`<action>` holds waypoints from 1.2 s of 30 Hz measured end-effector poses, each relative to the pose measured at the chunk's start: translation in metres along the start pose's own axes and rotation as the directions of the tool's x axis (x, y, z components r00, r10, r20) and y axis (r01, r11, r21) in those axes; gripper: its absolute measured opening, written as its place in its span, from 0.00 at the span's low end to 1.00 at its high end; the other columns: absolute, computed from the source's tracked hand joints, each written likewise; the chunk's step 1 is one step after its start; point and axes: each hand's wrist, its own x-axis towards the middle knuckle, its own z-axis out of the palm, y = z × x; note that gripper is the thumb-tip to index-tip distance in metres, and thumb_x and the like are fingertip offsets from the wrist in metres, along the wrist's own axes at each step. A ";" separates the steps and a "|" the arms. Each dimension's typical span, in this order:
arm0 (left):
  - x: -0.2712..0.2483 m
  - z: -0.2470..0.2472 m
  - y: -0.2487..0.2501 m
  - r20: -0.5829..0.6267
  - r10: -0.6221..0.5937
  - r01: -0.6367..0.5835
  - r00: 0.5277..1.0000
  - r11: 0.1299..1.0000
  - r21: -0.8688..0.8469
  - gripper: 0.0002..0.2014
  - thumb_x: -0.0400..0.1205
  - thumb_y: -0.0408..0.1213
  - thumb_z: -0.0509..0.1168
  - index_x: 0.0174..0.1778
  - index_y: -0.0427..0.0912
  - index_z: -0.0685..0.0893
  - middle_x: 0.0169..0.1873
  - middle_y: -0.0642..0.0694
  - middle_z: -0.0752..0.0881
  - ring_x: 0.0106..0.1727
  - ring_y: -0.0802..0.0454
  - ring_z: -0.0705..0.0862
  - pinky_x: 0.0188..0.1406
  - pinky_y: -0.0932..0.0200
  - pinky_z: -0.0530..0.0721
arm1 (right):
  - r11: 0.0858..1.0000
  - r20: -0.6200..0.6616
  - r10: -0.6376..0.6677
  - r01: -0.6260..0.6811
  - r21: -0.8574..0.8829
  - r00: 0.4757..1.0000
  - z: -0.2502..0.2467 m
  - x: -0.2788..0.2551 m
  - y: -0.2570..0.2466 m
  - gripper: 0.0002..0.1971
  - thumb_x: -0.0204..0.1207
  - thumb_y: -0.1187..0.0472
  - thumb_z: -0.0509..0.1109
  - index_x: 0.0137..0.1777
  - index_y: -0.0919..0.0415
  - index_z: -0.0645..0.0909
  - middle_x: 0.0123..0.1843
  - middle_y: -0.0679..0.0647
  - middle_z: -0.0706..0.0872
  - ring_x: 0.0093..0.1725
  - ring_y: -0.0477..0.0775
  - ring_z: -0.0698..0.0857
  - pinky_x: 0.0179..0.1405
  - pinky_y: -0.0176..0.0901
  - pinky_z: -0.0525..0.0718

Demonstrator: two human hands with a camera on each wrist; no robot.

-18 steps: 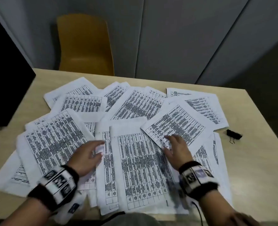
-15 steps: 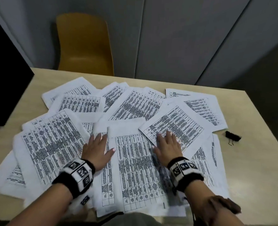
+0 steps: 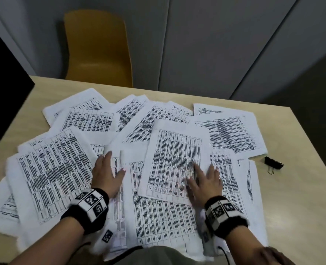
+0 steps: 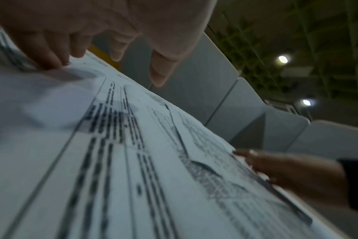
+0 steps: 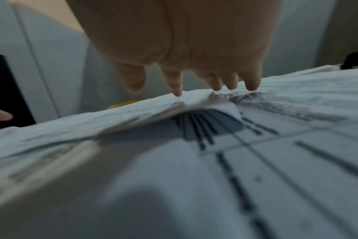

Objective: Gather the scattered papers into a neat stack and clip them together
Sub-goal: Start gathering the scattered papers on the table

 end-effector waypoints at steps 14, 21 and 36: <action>-0.008 -0.009 0.008 0.096 -0.153 0.178 0.984 0.912 -0.369 0.22 0.78 0.32 0.66 0.69 0.42 0.75 0.57 0.44 0.83 0.57 0.40 0.82 0.61 0.44 0.79 | 0.933 -0.294 0.249 -0.147 0.329 0.923 -0.025 -0.003 0.006 0.31 0.72 0.51 0.72 0.74 0.56 0.69 0.73 0.66 0.69 0.70 0.65 0.71 0.70 0.58 0.73; 0.000 -0.018 -0.001 0.149 -0.162 0.210 0.975 0.884 -0.418 0.26 0.78 0.30 0.65 0.74 0.43 0.70 0.65 0.39 0.80 0.59 0.40 0.79 0.63 0.41 0.75 | 0.792 -0.099 0.472 -0.372 0.485 0.876 -0.047 0.011 0.076 0.29 0.65 0.54 0.80 0.60 0.64 0.71 0.56 0.65 0.81 0.60 0.67 0.81 0.52 0.49 0.77; 0.003 0.005 0.029 0.277 -0.020 0.110 0.961 0.943 -0.313 0.18 0.79 0.31 0.65 0.66 0.39 0.79 0.52 0.44 0.84 0.55 0.43 0.82 0.56 0.52 0.77 | 0.423 0.131 0.213 -0.212 0.881 0.968 0.000 -0.011 0.020 0.11 0.73 0.63 0.73 0.52 0.64 0.78 0.39 0.53 0.85 0.36 0.50 0.83 0.27 0.33 0.81</action>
